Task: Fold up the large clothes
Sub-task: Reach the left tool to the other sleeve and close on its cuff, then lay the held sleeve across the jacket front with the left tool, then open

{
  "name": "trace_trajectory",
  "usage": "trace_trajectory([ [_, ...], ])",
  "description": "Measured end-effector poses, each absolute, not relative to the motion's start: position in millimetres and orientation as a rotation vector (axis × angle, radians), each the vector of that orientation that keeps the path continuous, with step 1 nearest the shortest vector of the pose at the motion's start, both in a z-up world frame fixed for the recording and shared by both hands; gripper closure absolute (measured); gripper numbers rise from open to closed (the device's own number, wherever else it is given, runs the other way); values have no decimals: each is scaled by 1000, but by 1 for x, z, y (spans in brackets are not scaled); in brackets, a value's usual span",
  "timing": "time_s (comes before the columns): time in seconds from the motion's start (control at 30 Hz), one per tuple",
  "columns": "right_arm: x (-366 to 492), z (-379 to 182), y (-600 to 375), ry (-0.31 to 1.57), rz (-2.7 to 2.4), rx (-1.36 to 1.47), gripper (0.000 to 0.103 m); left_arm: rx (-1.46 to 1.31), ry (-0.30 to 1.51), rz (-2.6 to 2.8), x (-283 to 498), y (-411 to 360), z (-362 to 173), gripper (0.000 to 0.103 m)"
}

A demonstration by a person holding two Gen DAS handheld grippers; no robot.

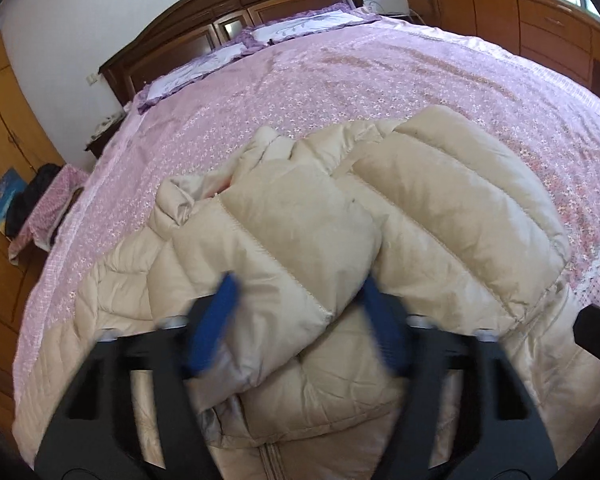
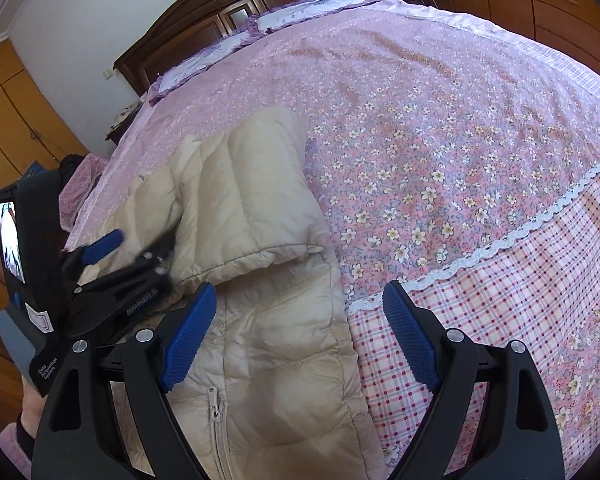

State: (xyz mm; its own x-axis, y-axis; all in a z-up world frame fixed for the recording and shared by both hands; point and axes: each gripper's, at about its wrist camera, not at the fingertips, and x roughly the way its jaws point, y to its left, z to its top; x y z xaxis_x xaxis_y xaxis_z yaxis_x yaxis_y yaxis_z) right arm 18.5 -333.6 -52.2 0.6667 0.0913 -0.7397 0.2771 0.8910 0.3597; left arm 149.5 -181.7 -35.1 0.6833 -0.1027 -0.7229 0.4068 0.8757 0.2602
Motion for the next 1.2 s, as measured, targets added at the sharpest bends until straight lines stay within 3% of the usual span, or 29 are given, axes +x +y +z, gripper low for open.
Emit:
trace_trajectory([
  [0.03, 19, -52, -332, 843, -108, 472, 20, 408, 774, -306, 150, -180, -34, 62],
  [0.1, 19, -51, -330, 843, -104, 467, 20, 361, 772, -338, 148, -172, -23, 83],
  [0.2, 22, -49, -328, 844, -98, 463, 20, 317, 746, -344, 144, -161, -6, 91],
  [0.63, 36, -33, -314, 825, -73, 414, 20, 173, 644, -209, 148, -64, 49, 94],
  [1.1, 84, -45, -297, 865, -64, 329, 20, 37, 852, -38, 165, 41, -32, 93],
  [1.2, 86, -50, -297, 877, -73, 318, 20, 34, 892, -43, 164, 48, -49, 88],
])
